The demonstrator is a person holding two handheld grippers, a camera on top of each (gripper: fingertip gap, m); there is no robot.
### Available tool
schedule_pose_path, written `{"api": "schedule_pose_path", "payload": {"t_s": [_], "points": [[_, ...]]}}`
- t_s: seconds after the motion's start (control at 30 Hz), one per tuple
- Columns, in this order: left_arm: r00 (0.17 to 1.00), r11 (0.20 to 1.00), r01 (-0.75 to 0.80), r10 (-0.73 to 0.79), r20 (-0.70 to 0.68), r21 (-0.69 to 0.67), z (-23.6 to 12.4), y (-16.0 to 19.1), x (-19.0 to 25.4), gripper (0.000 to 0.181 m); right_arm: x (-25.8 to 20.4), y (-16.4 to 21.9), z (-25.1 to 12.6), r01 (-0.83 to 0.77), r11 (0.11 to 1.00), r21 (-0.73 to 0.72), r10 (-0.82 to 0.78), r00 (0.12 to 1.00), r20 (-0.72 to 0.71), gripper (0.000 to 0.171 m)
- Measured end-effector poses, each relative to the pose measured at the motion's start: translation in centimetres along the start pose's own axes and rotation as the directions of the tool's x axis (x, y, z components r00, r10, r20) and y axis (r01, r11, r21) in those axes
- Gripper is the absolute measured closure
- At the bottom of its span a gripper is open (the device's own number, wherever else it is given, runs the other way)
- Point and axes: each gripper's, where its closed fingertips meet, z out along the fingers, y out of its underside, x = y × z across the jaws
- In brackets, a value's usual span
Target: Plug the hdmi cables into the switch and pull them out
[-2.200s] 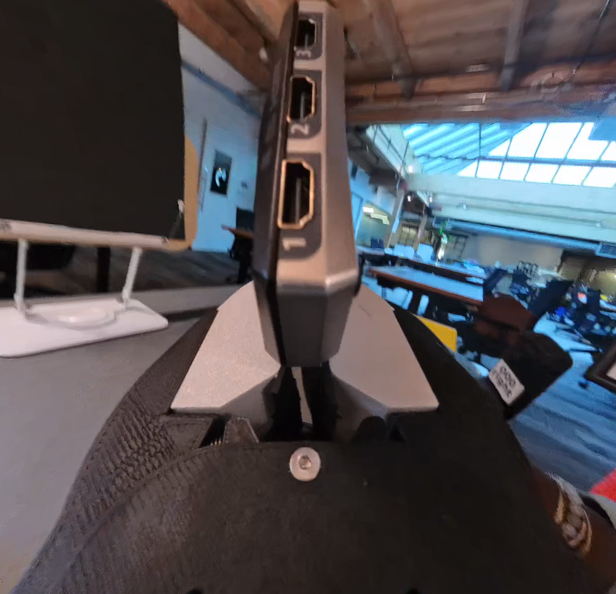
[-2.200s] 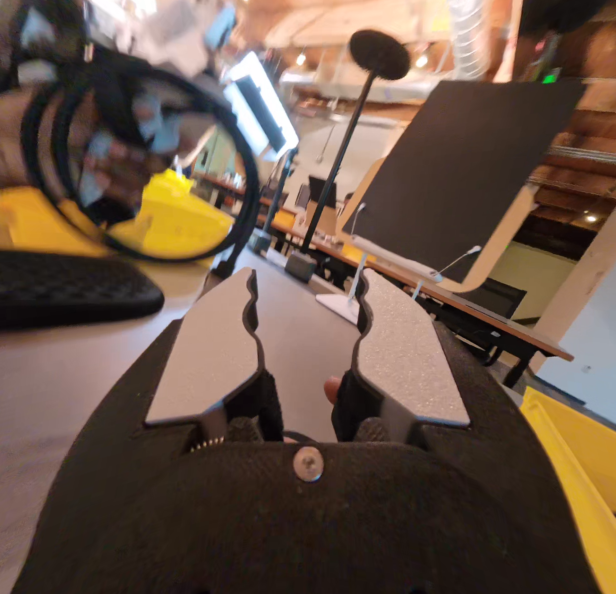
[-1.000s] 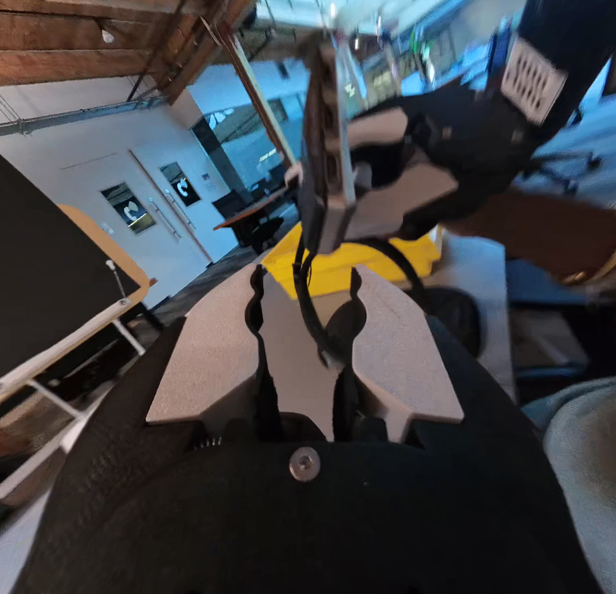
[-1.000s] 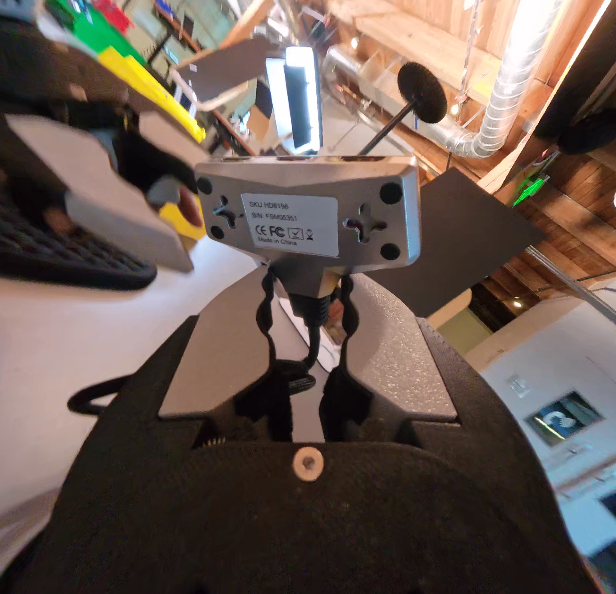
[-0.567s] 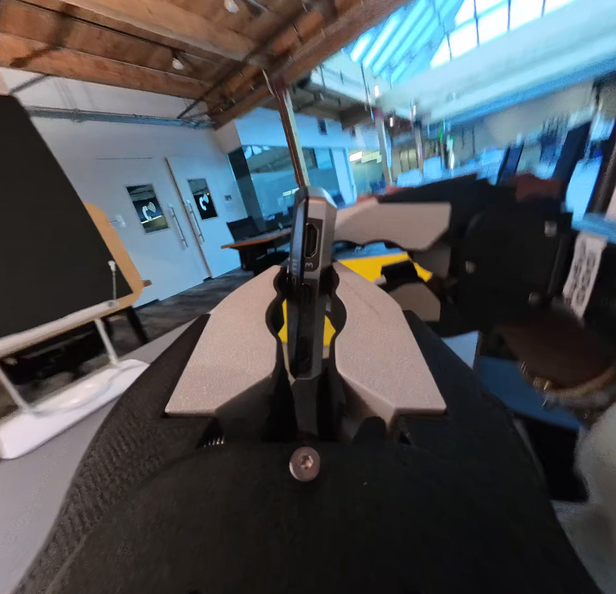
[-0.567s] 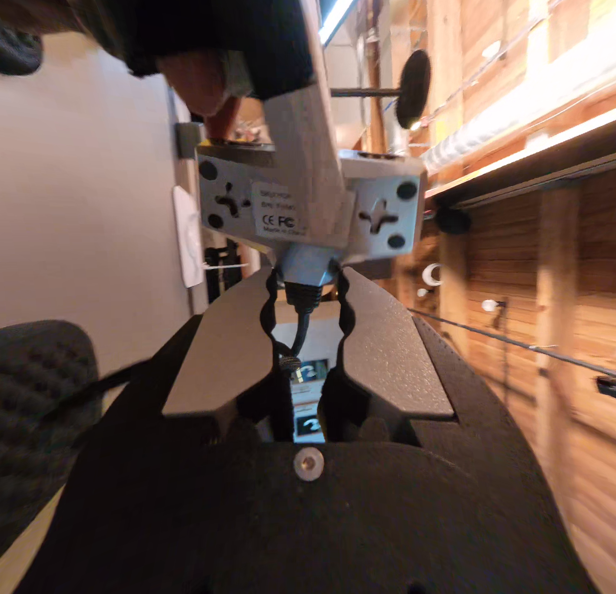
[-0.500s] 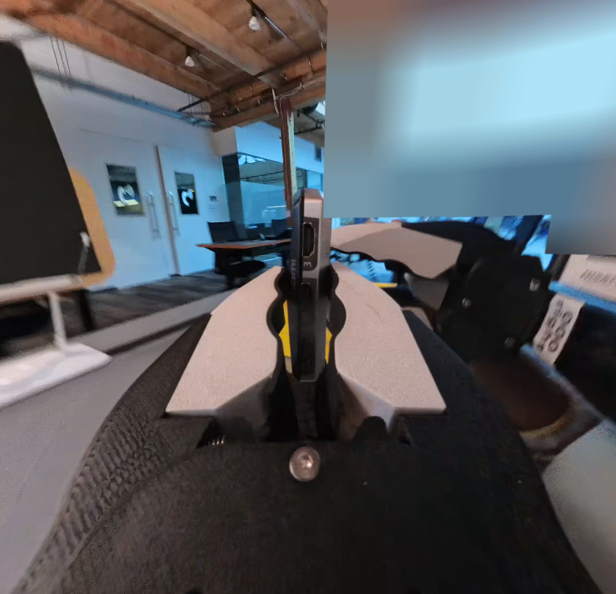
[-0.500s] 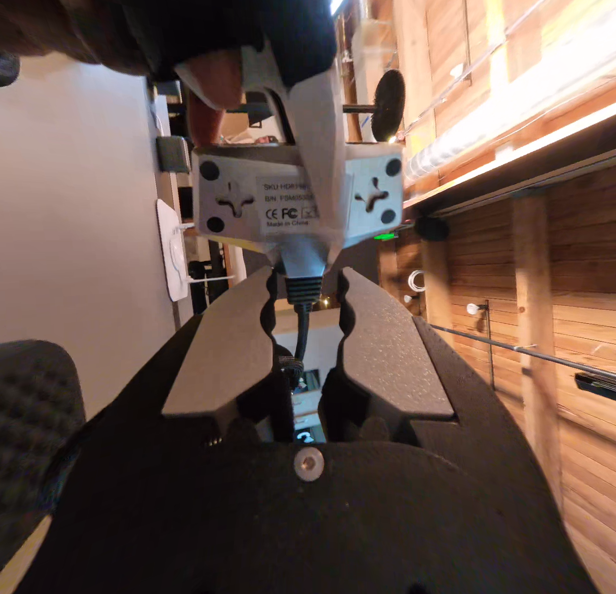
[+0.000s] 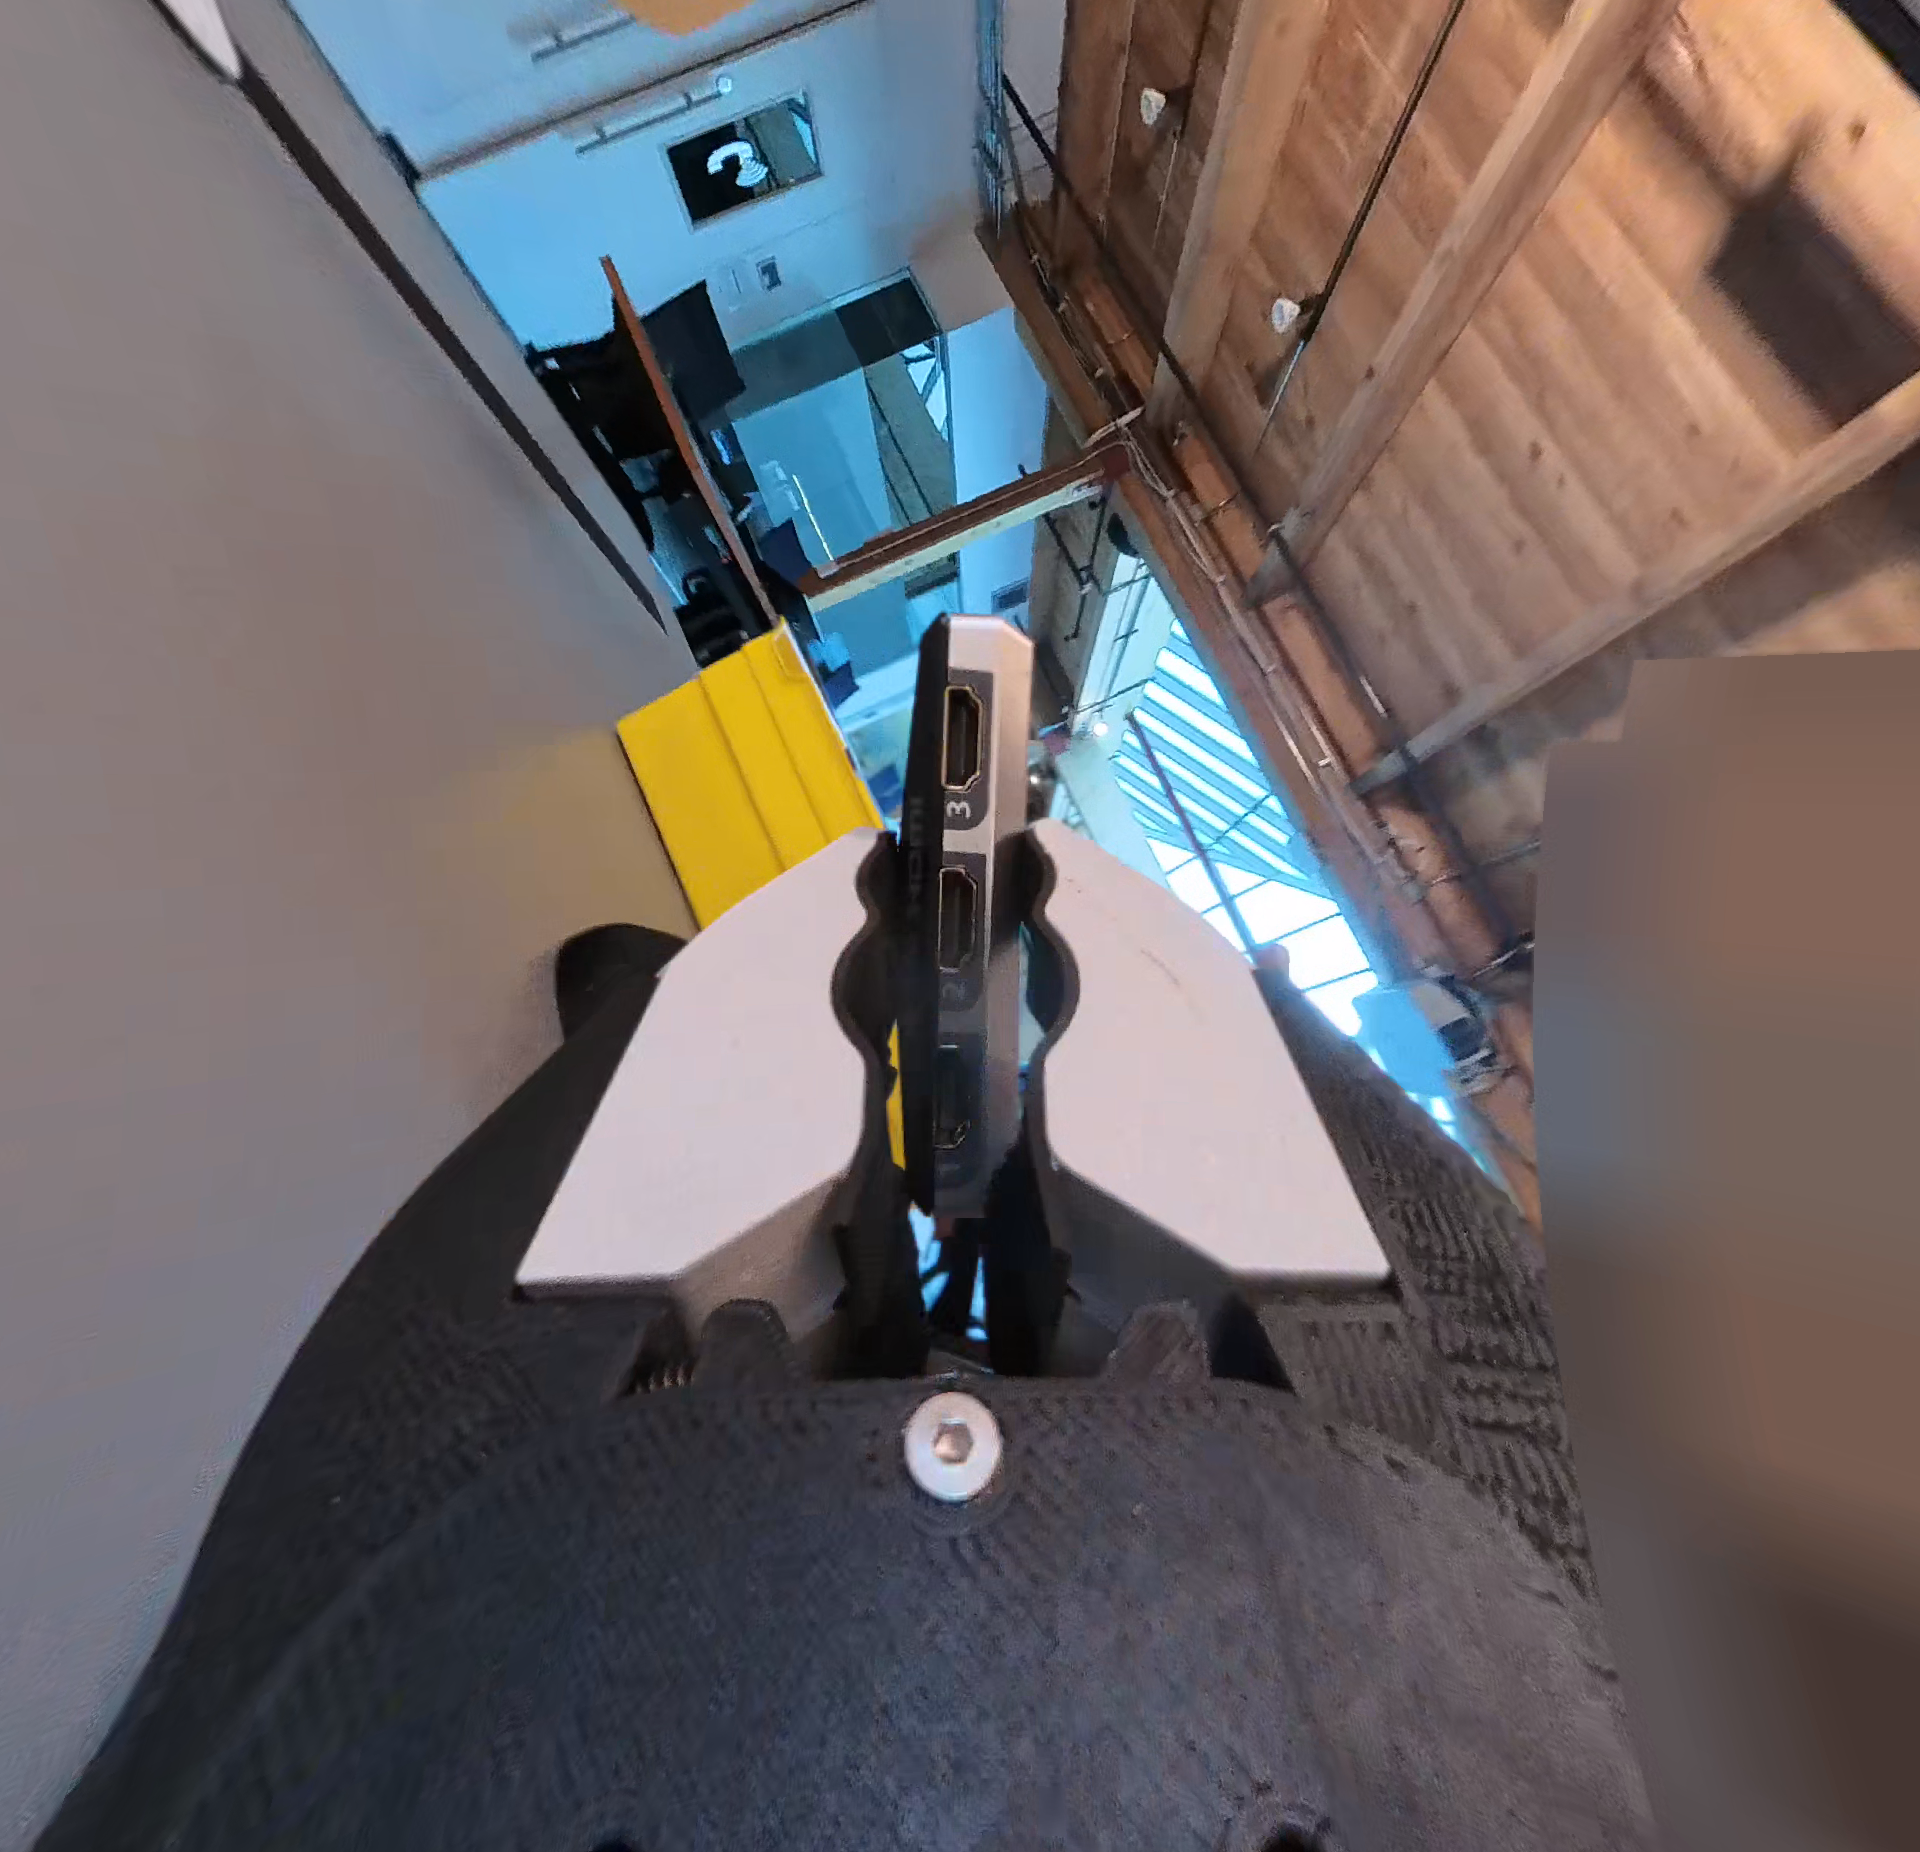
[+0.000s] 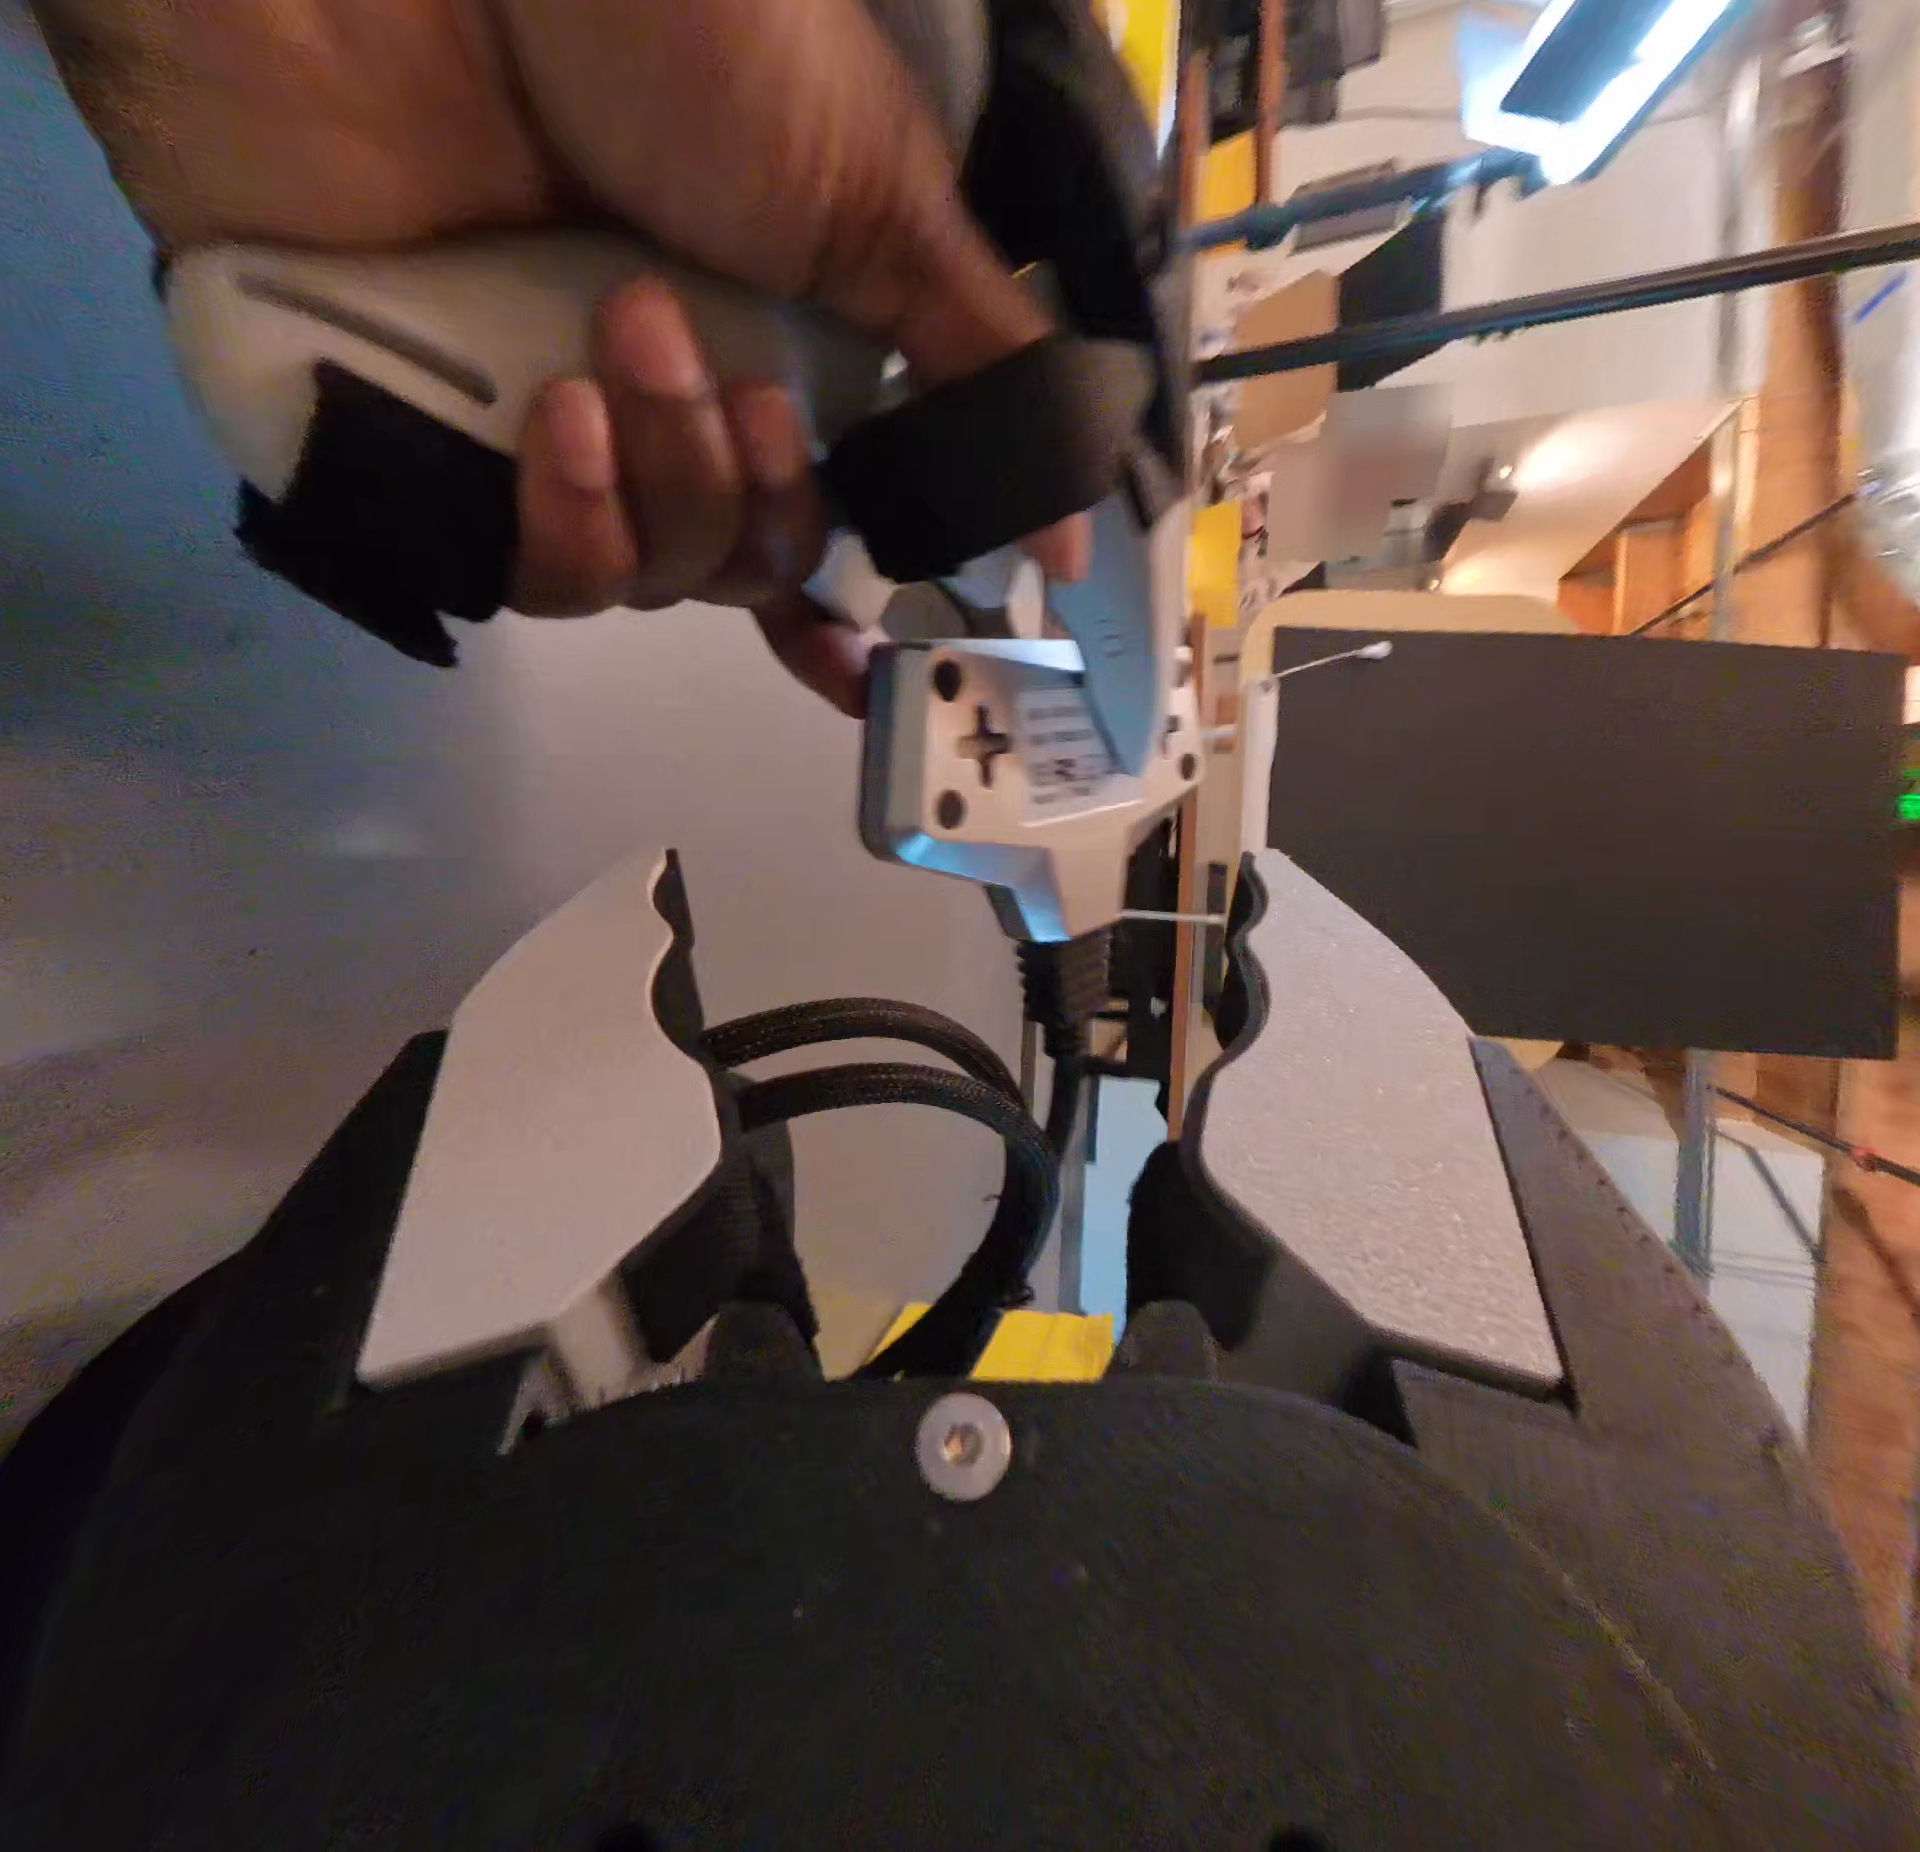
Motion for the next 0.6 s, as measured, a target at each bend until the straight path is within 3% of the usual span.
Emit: {"api": "schedule_pose_path", "payload": {"t_s": [0.03,0.1,0.17,0.23,0.33,0.4,0.47,0.5,0.6], "points": [[1.000,0.999,0.031,-0.031,-0.003,-0.009,0.1,0.4,0.0,0.160,-0.2,0.5,0.7,0.032,0.999,-0.040,-0.033,0.999,-0.018,0.078],[0.996,0.995,0.086,-0.086,-0.017,-0.041,0.4,1.5,0.3,0.159,0.7,1.0,1.4,0.148,0.985,-0.084,-0.161,0.970,-0.182,0.113],[0.994,0.992,0.103,-0.106,-0.031,-0.072,0.7,2.5,0.6,0.159,0.7,0.7,1.6,0.265,0.962,-0.070,-0.274,0.908,-0.318,0.135],[0.992,0.987,0.119,-0.123,-0.034,-0.111,0.8,3.1,0.6,0.160,1.0,0.8,1.2,0.306,0.948,-0.082,-0.311,0.846,-0.433,0.147],[0.994,0.980,0.081,-0.092,-0.057,-0.182,1.0,3.5,0.6,0.157,1.1,1.2,0.8,0.287,0.956,-0.066,-0.286,0.853,-0.436,0.150],[0.997,0.967,-0.050,0.035,-0.064,-0.251,0.9,3.7,0.8,0.149,1.2,1.5,0.6,0.249,0.968,-0.019,-0.235,0.880,-0.412,0.150],[0.961,0.910,-0.270,0.273,-0.036,-0.316,0.7,3.5,0.6,0.130,0.8,2.1,0.4,0.223,0.974,0.033,-0.196,0.908,-0.370,0.150],[0.902,0.847,-0.408,0.432,-0.005,-0.340,0.5,2.8,0.1,0.124,0.4,2.6,0.5,0.214,0.976,0.043,-0.186,0.920,-0.345,0.150],[0.592,0.591,-0.759,0.801,0.086,-0.274,-0.9,-1.4,1.1,0.123,-1.8,4.4,1.4,0.212,0.976,0.053,-0.196,0.957,-0.215,0.149]]}}
